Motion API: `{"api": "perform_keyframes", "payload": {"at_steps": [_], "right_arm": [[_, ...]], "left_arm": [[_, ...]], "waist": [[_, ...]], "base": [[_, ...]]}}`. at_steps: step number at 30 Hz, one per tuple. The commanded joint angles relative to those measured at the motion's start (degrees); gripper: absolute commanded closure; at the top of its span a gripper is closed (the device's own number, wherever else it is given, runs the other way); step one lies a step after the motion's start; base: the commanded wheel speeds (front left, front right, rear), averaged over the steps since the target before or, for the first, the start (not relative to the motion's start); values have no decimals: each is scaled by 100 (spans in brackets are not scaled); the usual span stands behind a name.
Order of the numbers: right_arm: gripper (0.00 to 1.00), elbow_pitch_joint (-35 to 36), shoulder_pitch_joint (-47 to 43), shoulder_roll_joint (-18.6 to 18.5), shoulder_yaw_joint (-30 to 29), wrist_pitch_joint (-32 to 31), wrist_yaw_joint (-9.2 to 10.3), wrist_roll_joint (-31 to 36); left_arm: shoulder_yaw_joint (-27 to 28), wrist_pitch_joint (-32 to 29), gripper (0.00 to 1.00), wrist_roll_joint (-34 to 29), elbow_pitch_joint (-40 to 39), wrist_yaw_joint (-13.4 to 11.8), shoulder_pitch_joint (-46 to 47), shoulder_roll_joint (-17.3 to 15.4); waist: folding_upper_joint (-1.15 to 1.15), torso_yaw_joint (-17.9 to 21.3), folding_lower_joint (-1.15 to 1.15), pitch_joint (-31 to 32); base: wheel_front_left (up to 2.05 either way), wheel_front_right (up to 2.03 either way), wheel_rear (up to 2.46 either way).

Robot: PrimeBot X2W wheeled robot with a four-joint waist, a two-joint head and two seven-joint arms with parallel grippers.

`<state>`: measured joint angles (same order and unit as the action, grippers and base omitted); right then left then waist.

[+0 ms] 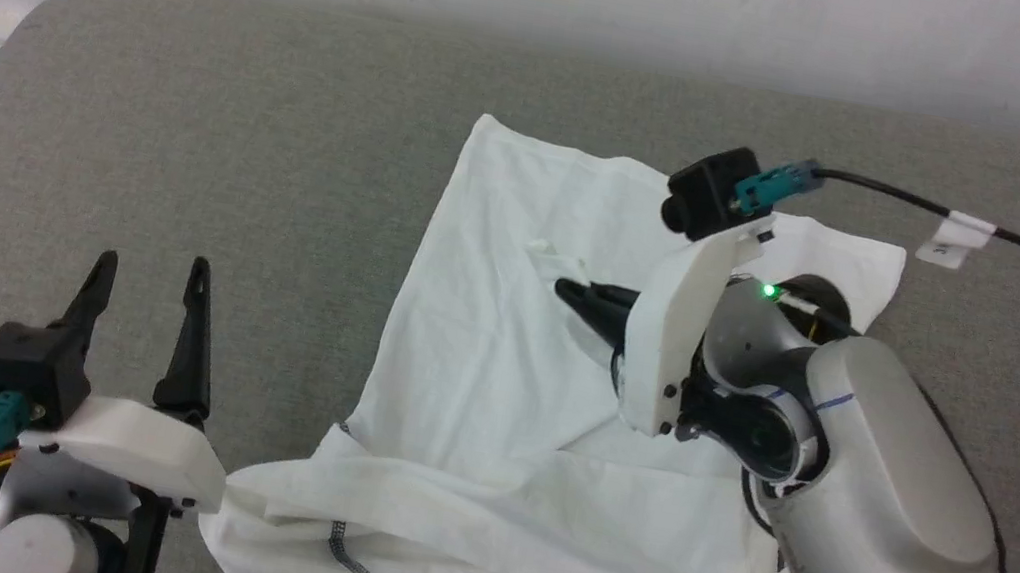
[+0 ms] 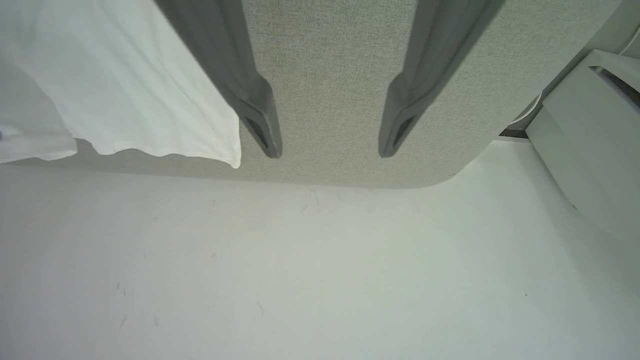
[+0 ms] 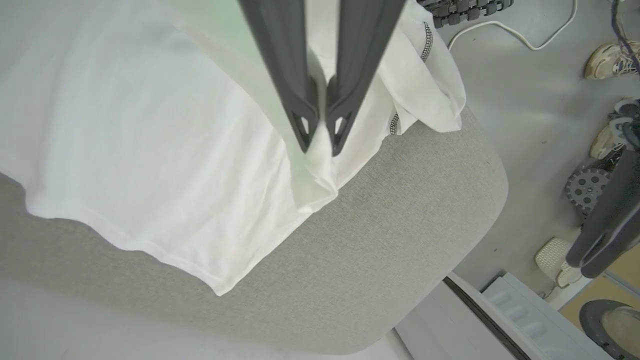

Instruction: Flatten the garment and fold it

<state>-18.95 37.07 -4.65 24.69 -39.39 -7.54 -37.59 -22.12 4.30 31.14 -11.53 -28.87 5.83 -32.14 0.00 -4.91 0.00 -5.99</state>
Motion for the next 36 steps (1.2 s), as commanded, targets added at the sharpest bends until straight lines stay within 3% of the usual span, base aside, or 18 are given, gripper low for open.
{"api": "perform_keyframes", "payload": {"at_steps": [1, 4, 12, 22, 23, 24, 25, 26, 27, 33, 36], "right_arm": [[100, -112, -114, 79, 43, 59, 5, -97], [100, -337, -177, 165, 245, 151, 5, -303], [100, -729, -285, 176, 1487, 939, 5, -1805], [100, -1664, 202, 177, 2893, 1759, 5, -2478], [91, -1732, 223, 177, 3014, 1806, 5, -2521], [66, -1793, 235, 177, 3118, 1847, 5, -2579], [49, -1845, 262, 177, 3211, 1907, 5, -2613], [6, -1882, 297, 177, 3278, 2001, 5, -2642], [0, -1906, 327, 177, 3321, 2104, 5, -2689], [0, -1695, 645, 177, 3442, 3016, 5, -2785], [0, -1757, 813, 177, 3367, 3631, 5, -2480]], "left_arm": [[-25, -32, 0, -78, 21, -15, 16, -14], [-56, -54, 0, -88, 48, -12, 38, -14], [-176, -53, 0, -112, 145, 7, 76, 56], [-244, 55, 0, -92, 225, 24, 169, 207], [-246, 74, 0, -88, 242, 26, 175, 221], [-246, 89, 0, -82, 255, 28, 177, 232], [-244, 104, 0, -76, 267, 30, 180, 242], [-243, 117, 0, -71, 281, 32, 184, 249], [-239, 128, 0, -65, 295, 33, 185, 253], [-210, 148, 0, -35, 356, 16, 129, 222], [-208, 122, 0, -27, 360, -3, 70, 184]], "waist": [[0, -78, 0, -1], [0, -189, 0, 10], [0, -481, 0, 16], [0, -587, 0, -294], [0, -586, 0, -309], [0, -580, 0, -330], [0, -576, 0, -349], [0, -571, 0, -361], [0, -559, 0, -368], [0, -418, 0, -299], [0, -335, 0, -196]], "base": [[0, 0, 0], [0, 0, 0], [0, 0, 0], [0, 0, 0], [0, 0, 0], [0, 0, 0], [0, 0, 0], [0, 0, 0], [0, 0, 0], [0, 0, 0], [0, 0, 0]]}}
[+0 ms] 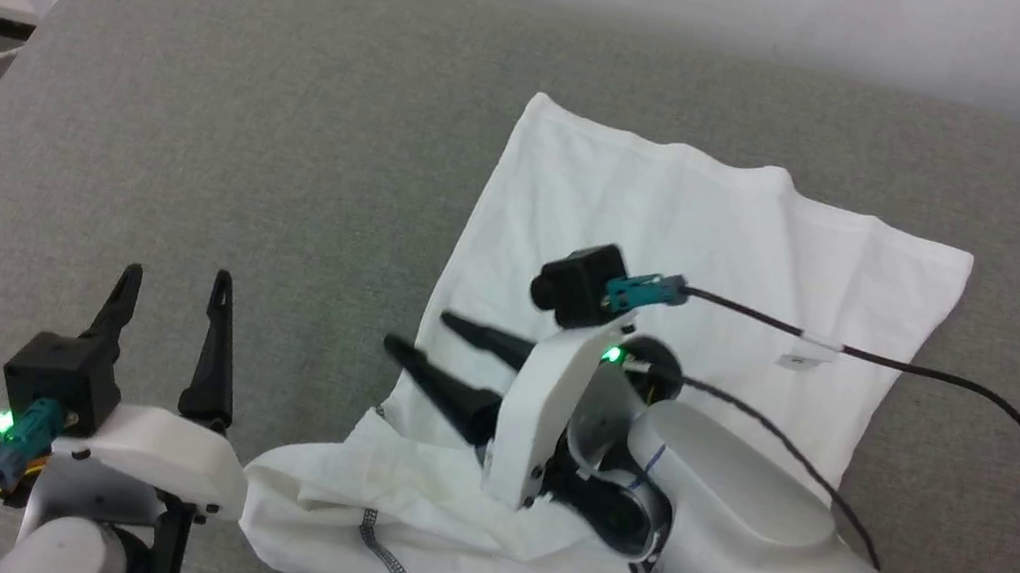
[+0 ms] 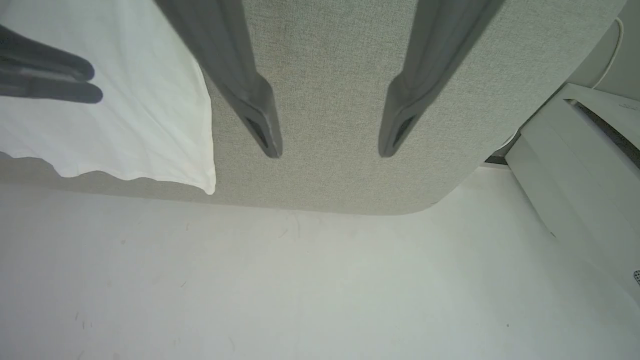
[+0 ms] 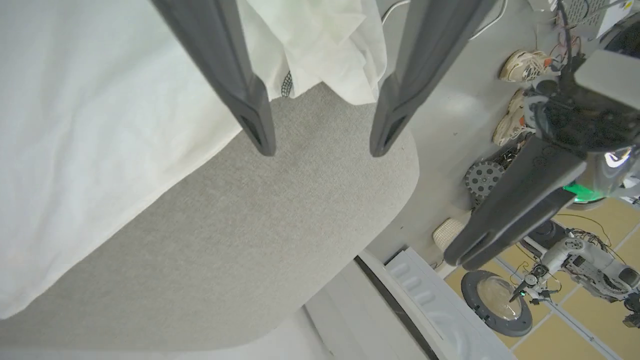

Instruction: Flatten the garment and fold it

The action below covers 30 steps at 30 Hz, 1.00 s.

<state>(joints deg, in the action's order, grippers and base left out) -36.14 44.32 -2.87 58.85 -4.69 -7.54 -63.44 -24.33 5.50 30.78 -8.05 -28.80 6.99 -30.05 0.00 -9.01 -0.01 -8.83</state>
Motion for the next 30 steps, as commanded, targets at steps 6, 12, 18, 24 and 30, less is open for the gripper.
{"api": "perform_keyframes", "payload": {"at_steps": [6, 12, 18, 24, 30], "right_arm": [[0, -574, 133, -143, -600, 1222, 5, 1079], [0, -713, -129, -525, -1397, 1698, 5, 1687], [0, -231, -716, -1008, -2645, 1899, 5, 2557], [0, 1011, -1855, -1151, -4074, 1784, 5, 3652], [0, 2791, -3112, -725, -5201, 874, 5, 4576]], "left_arm": [[52, -71, 0, 22, -50, -115, -212, -120], [115, -110, 0, 35, -164, -228, -377, -200], [197, -156, 0, 60, -288, -316, -496, -300], [287, -186, 0, 87, -335, -344, -487, -392], [341, -256, 0, 128, -377, -290, -295, -452]], "waist": [[0, 260, 1, 313], [0, 447, 1, 410], [0, 653, 1, 395], [0, 832, 1, 296], [0, 992, 1, 90]], "base": [[0, 0, 0], [0, 0, 0], [0, 0, 0], [0, 0, 0], [0, 0, 0]]}}
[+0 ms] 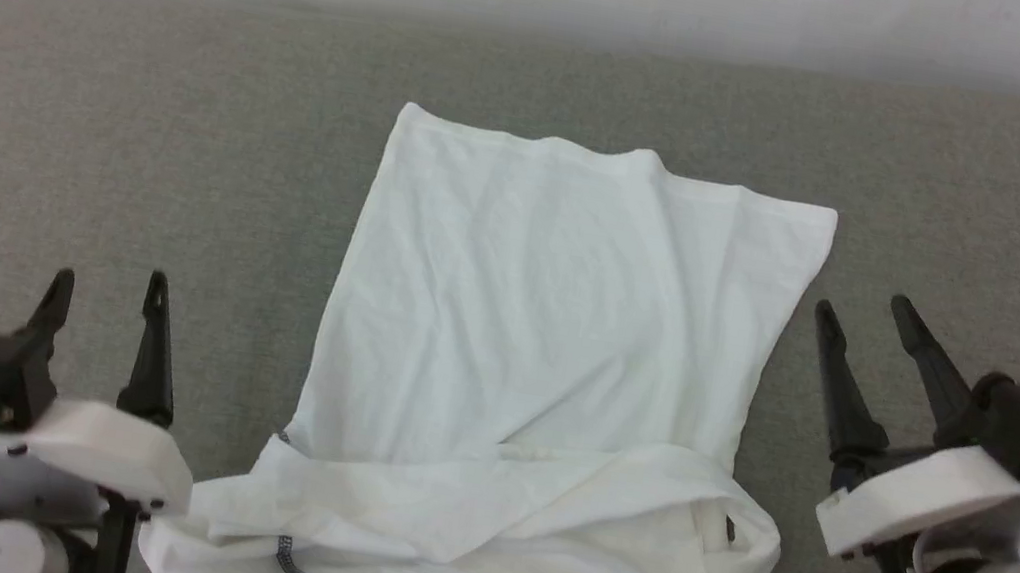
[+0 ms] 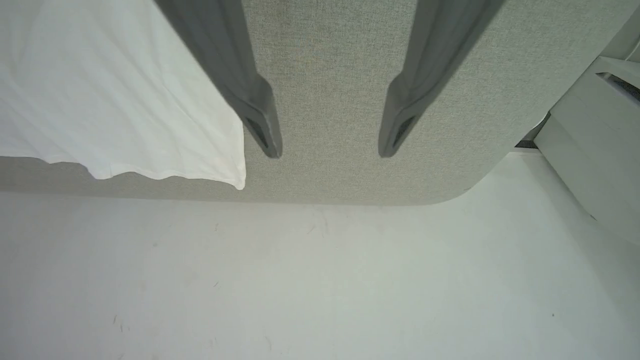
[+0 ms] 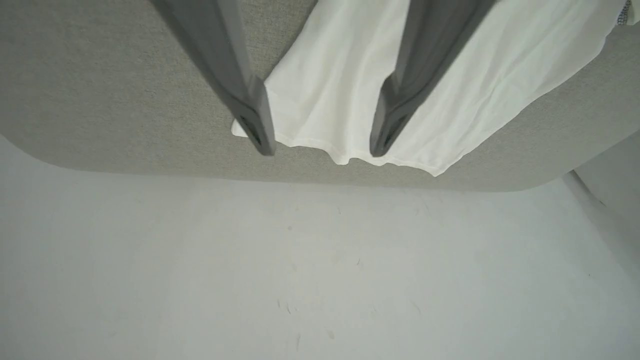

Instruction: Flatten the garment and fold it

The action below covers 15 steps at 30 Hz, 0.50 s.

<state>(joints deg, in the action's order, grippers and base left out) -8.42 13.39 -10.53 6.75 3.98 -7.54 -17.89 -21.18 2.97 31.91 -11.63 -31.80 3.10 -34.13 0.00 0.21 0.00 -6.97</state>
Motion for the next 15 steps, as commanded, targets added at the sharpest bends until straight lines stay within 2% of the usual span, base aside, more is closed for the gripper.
{"api": "perform_keyframes", "payload": {"at_steps": [1, 7, 15], "right_arm": [[0, 320, -195, 152, -128, -167, 5, 151], [0, 1588, -712, 529, -619, -778, 5, 572], [0, 2245, -706, 710, -796, -975, 5, 780]], "left_arm": [[31, -27, 0, 33, -18, 52, 179, -54], [-72, -375, 0, 148, 226, 537, 1180, -89], [-447, -1307, 0, 332, 1180, 1368, 3301, 184]], "waist": [[0, 99, 0, -156], [0, 237, 0, -620], [0, 463, 0, -1360]], "base": [[0, 0, 0], [0, 0, 0], [0, 0, 0]]}}
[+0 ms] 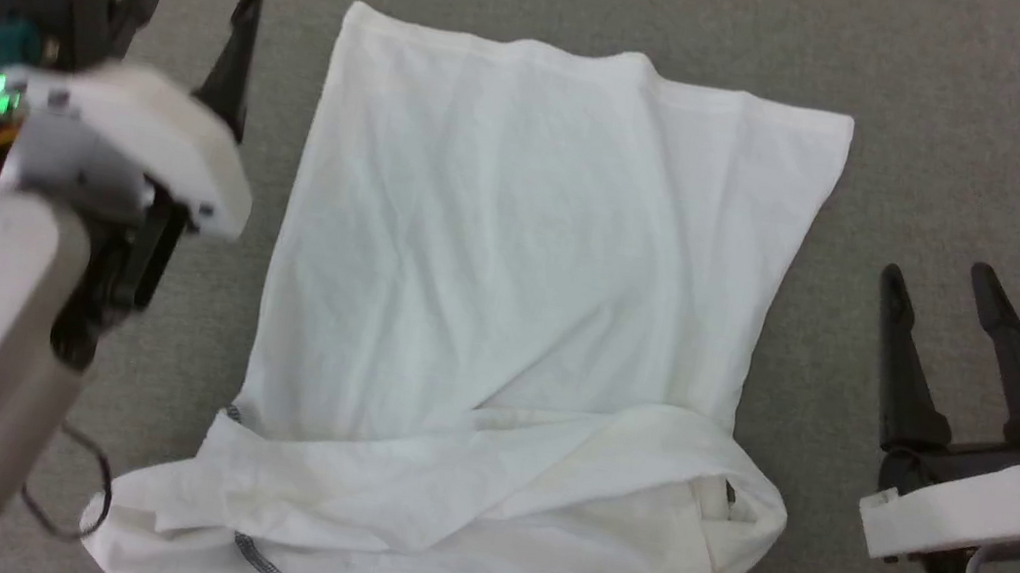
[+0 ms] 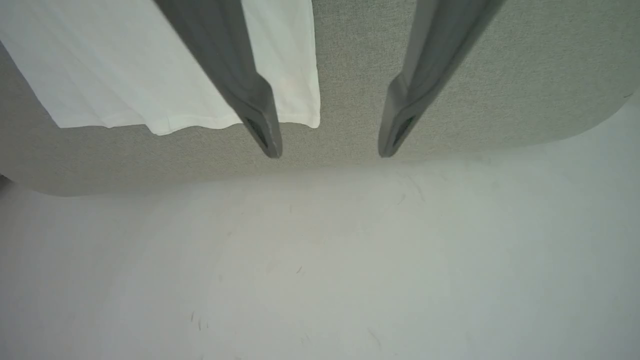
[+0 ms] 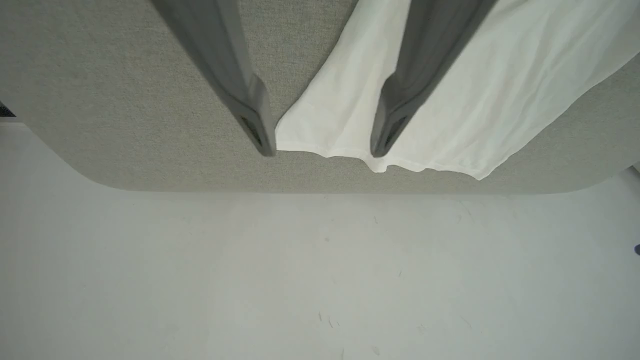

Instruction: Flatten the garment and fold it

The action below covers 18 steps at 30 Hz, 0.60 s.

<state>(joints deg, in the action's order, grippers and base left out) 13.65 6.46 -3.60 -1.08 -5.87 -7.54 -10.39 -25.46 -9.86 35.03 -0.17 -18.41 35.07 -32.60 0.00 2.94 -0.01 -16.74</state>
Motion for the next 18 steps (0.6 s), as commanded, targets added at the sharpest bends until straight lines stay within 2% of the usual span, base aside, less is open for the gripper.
{"api": "perform_keyframes", "payload": {"at_steps": [1, 8, 13, 18], "right_arm": [[0, 80, 5, 28, -23, 14, 5, 45], [0, 285, 172, 67, 58, 93, 5, 120], [0, 338, 269, 70, 186, 198, 5, 58], [0, 327, 285, 71, 310, 277, 5, 34]], "left_arm": [[-70, -148, 0, 32, 184, 129, 377, 74], [-279, -1077, 0, 204, 1385, 646, 2006, 339], [-375, -1862, 0, 347, 2220, 802, 2678, 363], [-498, -2528, 0, 471, 2801, 948, 2904, 284]], "waist": [[0, 224, 1, -477], [0, 535, 1, -1105], [0, 789, 1, -1450], [0, 974, 1, -1656]], "base": [[0, 0, 0], [0, 0, 0], [0, 0, 0], [0, 0, 0]]}}
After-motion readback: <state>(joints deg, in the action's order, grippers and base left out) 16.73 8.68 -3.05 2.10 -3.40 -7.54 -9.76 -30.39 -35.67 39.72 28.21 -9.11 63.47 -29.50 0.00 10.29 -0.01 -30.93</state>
